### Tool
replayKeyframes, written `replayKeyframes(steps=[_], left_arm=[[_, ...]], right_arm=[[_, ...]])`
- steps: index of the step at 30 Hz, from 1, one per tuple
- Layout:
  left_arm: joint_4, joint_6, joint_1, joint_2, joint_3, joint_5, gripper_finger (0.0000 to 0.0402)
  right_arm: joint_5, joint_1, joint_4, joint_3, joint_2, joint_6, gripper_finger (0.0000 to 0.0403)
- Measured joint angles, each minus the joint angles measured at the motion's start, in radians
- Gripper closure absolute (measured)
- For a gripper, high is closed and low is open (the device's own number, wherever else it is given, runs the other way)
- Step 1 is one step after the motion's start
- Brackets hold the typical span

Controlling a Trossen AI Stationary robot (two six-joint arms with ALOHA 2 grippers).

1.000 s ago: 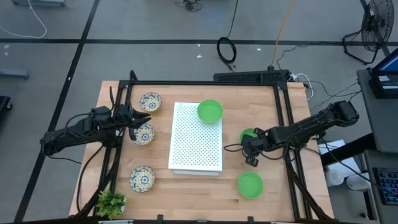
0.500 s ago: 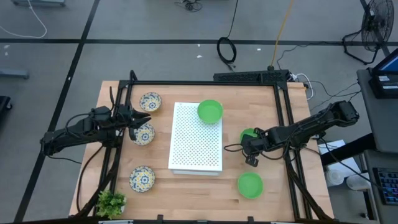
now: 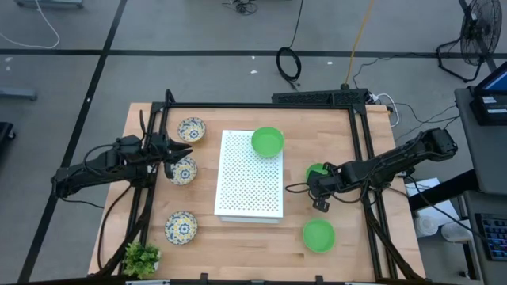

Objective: Pick & Place Mini bowls
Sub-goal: Stack the top green bowl on the green bowl on the shelf

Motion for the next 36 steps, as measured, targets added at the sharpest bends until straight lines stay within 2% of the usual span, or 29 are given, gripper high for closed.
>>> replayKeyframes(steps=[36], left_arm=[[0.000,0.000,0.000,0.000,0.000,0.000,0.0314]], right_arm=[[-0.003,0.000,0.000,0.000,0.000,-0.177,0.0403]])
